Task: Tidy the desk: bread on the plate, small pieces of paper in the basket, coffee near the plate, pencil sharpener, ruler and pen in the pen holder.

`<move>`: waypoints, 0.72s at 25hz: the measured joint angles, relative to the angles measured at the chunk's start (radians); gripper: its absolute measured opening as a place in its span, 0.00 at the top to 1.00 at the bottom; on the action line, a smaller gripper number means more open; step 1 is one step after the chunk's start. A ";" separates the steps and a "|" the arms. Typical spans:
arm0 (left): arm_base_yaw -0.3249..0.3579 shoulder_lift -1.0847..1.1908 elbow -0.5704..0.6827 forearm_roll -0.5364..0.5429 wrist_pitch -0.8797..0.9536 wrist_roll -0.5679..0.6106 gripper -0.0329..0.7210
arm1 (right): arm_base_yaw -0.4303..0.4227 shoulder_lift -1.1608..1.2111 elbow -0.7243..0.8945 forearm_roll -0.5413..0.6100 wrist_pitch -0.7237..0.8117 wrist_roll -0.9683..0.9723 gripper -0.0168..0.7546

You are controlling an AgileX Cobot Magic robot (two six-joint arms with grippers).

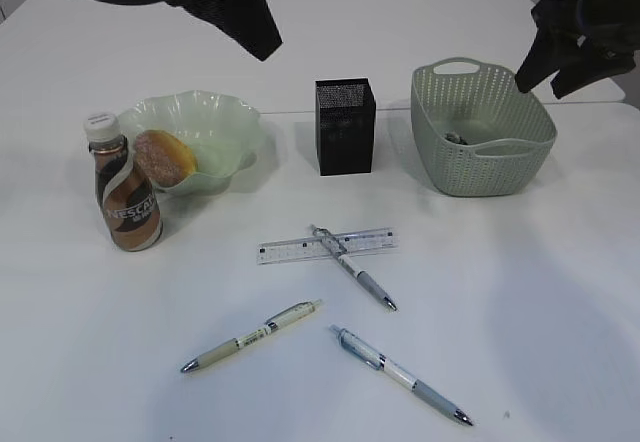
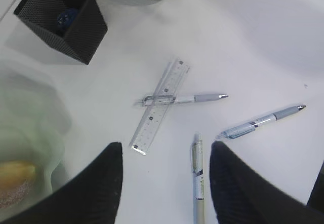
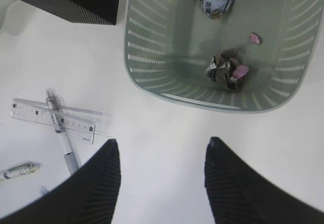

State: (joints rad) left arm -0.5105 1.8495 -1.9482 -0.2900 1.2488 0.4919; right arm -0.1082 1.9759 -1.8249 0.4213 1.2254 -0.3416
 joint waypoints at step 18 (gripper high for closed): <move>-0.069 0.166 0.000 -0.022 -0.006 0.125 0.44 | -0.002 0.000 0.000 -0.029 0.000 0.019 0.43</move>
State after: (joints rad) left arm -0.5791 2.0156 -1.9485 -0.3115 1.2428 0.6167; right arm -0.1101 1.9759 -1.8249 0.3919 1.2254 -0.3223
